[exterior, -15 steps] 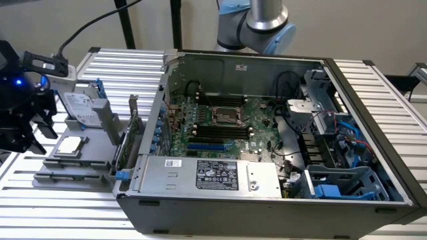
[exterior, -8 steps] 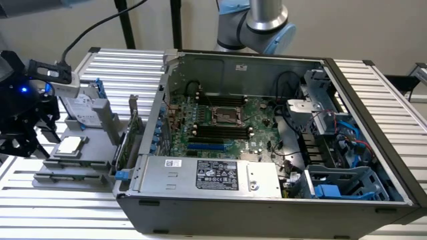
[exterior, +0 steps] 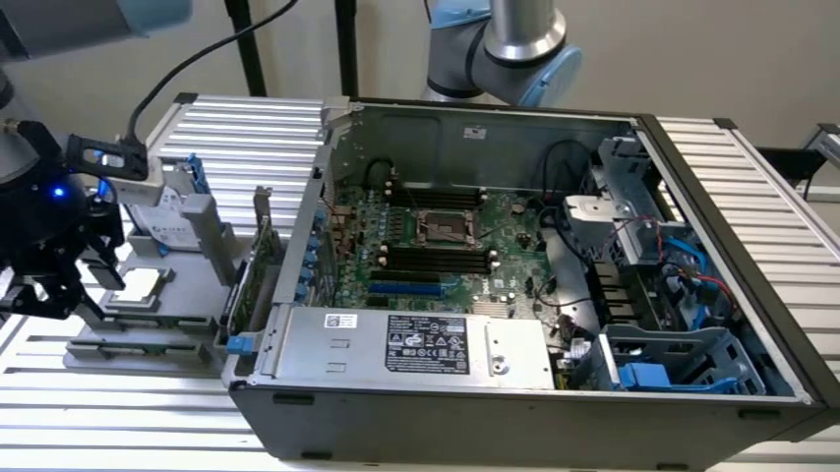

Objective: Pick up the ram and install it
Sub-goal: 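Pick up the ram and move it above insertion slot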

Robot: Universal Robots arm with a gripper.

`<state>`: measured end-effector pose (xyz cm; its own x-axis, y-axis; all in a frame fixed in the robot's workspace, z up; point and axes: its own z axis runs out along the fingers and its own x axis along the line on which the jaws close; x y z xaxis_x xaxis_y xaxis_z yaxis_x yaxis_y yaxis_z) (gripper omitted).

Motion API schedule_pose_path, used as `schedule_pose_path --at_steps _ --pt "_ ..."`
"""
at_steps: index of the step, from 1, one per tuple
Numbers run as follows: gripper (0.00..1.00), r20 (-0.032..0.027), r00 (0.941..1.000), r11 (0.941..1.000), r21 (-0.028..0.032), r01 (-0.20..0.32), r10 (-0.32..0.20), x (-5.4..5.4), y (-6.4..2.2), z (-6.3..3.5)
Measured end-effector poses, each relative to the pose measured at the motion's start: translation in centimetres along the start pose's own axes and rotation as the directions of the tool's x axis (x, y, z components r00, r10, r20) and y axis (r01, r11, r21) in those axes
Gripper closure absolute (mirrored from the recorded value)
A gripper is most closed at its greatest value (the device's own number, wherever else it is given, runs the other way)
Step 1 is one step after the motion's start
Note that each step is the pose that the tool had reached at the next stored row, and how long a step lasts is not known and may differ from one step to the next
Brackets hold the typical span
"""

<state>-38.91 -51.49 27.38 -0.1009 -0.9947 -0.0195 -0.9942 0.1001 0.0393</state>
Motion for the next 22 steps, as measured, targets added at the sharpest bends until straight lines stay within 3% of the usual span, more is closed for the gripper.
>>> schedule_pose_path --at_steps 22 --pt "0.58 -0.0002 1.0 1.0 0.0012 0.008 -0.008 0.2 -0.17 4.01"
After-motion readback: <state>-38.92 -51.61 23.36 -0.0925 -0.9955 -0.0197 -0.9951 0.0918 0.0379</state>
